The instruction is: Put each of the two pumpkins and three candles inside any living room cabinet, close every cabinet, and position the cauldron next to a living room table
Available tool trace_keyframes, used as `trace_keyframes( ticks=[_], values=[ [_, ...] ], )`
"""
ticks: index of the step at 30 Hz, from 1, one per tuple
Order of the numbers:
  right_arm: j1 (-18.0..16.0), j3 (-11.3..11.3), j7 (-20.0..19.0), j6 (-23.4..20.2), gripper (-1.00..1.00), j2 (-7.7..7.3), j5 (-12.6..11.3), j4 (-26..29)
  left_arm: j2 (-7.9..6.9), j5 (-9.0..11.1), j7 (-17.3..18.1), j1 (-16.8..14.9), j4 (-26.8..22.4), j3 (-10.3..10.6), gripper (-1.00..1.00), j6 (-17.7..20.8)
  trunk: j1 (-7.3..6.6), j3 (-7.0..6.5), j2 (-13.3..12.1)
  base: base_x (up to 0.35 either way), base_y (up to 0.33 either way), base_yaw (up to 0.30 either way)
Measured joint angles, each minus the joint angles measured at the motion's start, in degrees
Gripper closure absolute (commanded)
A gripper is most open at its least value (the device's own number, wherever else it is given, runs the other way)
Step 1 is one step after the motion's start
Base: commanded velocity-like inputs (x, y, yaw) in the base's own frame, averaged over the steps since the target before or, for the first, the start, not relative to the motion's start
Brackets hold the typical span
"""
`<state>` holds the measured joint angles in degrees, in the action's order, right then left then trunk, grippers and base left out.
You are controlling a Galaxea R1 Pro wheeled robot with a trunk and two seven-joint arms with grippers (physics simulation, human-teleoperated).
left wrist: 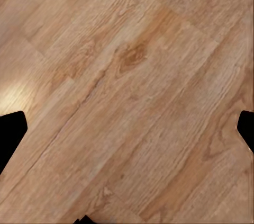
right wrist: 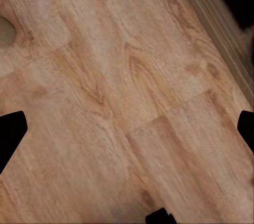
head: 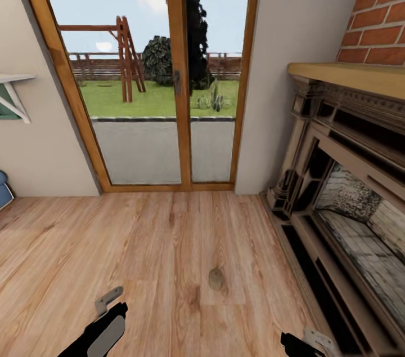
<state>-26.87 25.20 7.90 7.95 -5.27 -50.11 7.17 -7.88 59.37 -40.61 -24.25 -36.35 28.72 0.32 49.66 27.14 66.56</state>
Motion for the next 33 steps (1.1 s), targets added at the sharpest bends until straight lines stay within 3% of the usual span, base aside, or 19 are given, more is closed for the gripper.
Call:
trace_keyframes(
  ticks=[3, 6, 9, 14, 21, 22, 24, 28, 33],
  values=[
    [0.0, 0.2, -0.1, 0.0, -1.0, 0.12, 3.2, 1.9, 0.07, 0.1, 5.4, 0.0, 1.6, -0.5, -1.0, -0.5, 0.0, 0.0, 0.0, 0.335, 0.0, 0.0],
    [0.0, 0.2, -0.4, 0.0, -1.0, 0.22, 5.9, 2.5, -0.1, 0.3, 7.1, 0.0, 2.4, -1.0, -1.0, -0.6, 0.0, 0.0, 0.0, 0.333, 0.0, 0.0],
    [0.0, 0.2, -0.7, 0.1, -1.0, 0.76, 7.9, 2.6, -0.37, 0.7, 7.8, 0.0, 3.3, -3.5, -1.0, -0.5, 0.0, 0.0, 0.0, 0.334, 0.0, 0.0],
    [0.0, 0.2, -0.8, 0.2, -1.0, 1.64, 8.6, 2.7, -0.49, 1.0, 8.1, 0.0, 5.8, -6.5, -1.0, -0.2, 0.0, 0.0, 0.0, 0.339, 0.008, 0.0],
    [0.0, 0.2, -0.9, 0.4, -1.0, 1.71, 8.7, 2.7, -0.58, 0.8, 8.9, 0.1, 6.8, -6.3, -1.0, -0.1, 0.0, 0.0, 0.0, 0.332, 0.088, 0.0],
    [0.0, 0.2, -1.0, 0.6, -1.0, 1.71, 8.7, 2.7, -0.7, 0.8, 10.1, 0.1, 6.8, -6.4, -1.0, 0.0, 0.0, 0.0, 0.0, 0.331, -0.013, 0.0],
    [0.0, 0.2, -1.2, 1.0, -1.0, 1.7, 8.7, 2.7, -1.27, 0.8, 16.4, 0.1, 6.9, -6.5, -1.0, 0.0, 0.0, 0.0, 0.0, 0.315, -0.07, 0.0],
    [0.0, 0.3, -1.4, 1.3, -1.0, 1.69, 8.7, 2.7, -3.55, 0.6, 25.8, 0.2, 8.1, -6.5, -1.0, 0.0, 0.03, 0.0, 0.0, 0.144, -0.055, 0.0],
    [0.0, 0.3, -1.4, 1.3, -1.0, 1.69, 8.7, 2.7, -3.72, 0.0, 27.9, 0.2, 8.8, -6.0, -1.0, -0.1, 0.03, 0.0, 0.0, 0.015, 0.16, 0.0]
  ],
)
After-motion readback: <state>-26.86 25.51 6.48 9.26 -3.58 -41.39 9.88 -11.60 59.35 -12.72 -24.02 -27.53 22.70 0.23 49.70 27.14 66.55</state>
